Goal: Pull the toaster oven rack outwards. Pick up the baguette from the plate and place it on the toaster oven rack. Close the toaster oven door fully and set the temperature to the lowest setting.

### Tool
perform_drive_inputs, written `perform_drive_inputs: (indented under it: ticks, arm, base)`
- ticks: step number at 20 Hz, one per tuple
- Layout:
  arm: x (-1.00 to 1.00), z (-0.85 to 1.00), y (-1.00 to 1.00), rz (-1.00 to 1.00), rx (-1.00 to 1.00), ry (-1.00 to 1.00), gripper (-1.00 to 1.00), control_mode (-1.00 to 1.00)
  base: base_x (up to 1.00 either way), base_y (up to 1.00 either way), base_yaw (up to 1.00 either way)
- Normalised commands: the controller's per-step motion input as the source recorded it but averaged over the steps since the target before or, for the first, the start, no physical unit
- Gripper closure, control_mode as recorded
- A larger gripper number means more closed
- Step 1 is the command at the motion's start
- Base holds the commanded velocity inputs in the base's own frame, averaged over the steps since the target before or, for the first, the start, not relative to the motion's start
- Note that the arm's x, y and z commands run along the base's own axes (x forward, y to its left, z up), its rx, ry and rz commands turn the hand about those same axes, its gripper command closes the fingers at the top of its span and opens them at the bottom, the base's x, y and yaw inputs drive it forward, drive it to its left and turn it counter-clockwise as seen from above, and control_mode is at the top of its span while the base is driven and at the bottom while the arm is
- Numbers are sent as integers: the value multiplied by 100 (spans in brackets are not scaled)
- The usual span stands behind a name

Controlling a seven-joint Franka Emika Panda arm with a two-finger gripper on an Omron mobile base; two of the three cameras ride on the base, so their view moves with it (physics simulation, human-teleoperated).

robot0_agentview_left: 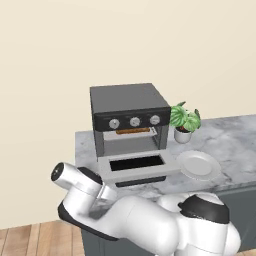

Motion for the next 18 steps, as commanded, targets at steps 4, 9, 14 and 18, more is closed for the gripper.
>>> perform_drive_inputs:
  ticks: [4, 9, 14, 18]
  arm:
    - [0, -17, 0, 8, 0, 0, -100, -100]
    - [0, -13, -8, 9, 0, -5, -100, -100]
    - [0, -11, -16, 9, 0, -11, -100, -100]
    - [0, -10, -12, 7, 0, -15, -100, -100]
  base:
    - [0, 0, 0]
    - [0, 0, 0]
    - [0, 0, 0]
    - [0, 0, 0]
